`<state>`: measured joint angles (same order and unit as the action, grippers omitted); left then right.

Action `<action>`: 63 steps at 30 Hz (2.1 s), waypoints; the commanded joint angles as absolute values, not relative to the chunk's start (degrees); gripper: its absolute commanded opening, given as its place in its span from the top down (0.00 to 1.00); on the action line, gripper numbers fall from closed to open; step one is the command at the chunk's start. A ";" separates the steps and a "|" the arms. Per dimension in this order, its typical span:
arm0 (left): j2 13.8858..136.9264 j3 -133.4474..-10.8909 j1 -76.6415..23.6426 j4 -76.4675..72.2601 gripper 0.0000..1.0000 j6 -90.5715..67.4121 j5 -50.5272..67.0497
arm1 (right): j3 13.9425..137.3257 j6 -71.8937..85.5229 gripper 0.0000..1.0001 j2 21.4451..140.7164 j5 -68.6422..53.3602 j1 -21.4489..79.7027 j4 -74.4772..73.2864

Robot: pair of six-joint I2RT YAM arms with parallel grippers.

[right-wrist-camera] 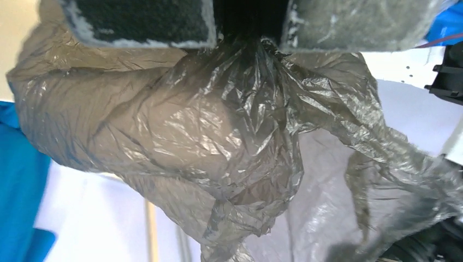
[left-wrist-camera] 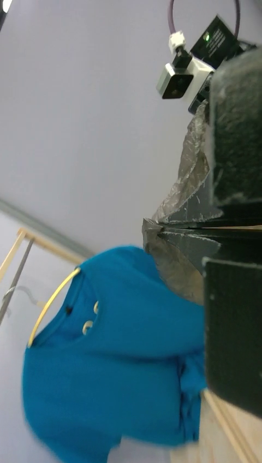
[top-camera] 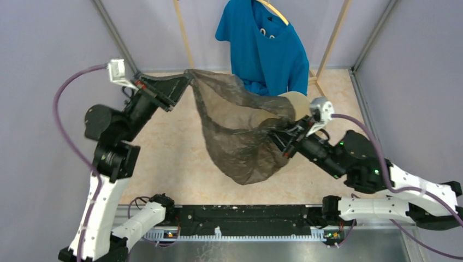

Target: Put the trash bags into the trash bin

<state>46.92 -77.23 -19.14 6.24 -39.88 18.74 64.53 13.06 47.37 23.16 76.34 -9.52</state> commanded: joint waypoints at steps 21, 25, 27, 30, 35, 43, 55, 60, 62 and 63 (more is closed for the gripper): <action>79.09 -93.37 -40.27 -21.04 1.00 -52.28 21.18 | 78.45 -12.96 1.00 37.53 46.53 76.61 -20.16; 80.21 -93.46 -40.25 -19.07 1.00 -47.87 17.29 | 78.62 -15.62 1.00 39.74 49.59 76.62 -19.95; 81.26 -93.96 -40.25 -18.68 1.00 -44.94 15.49 | 78.38 -17.65 1.00 40.63 52.60 76.58 -17.76; 83.51 -97.36 -40.17 -13.90 1.00 -39.56 13.25 | 79.66 -19.97 0.98 42.62 55.79 76.56 -16.21; 83.91 -97.11 -40.17 -8.41 1.00 -35.20 9.44 | 77.02 -20.76 0.97 44.60 55.71 76.58 -14.60; 78.84 -89.89 -40.17 -4.31 1.00 -31.38 2.62 | 75.34 -5.92 0.99 50.24 38.99 61.73 -24.79; 68.84 -83.06 -39.91 1.45 1.00 -24.90 -9.74 | 76.10 5.54 1.00 55.65 17.09 56.48 -25.58; 70.70 -83.87 -39.90 0.44 1.00 -26.14 -6.38 | 74.63 8.63 1.00 55.60 15.20 46.70 -27.80; 72.47 -84.56 -39.90 -0.46 1.00 -27.74 -3.56 | 73.77 8.86 1.00 55.45 16.13 42.22 -29.34; 73.54 -84.98 -39.90 -1.65 1.00 -28.83 -1.89 | 73.35 8.91 1.00 55.49 17.16 40.55 -30.42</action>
<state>70.08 -83.55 -40.10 1.43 -27.09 -6.39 74.50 6.35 56.51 16.58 46.85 -27.97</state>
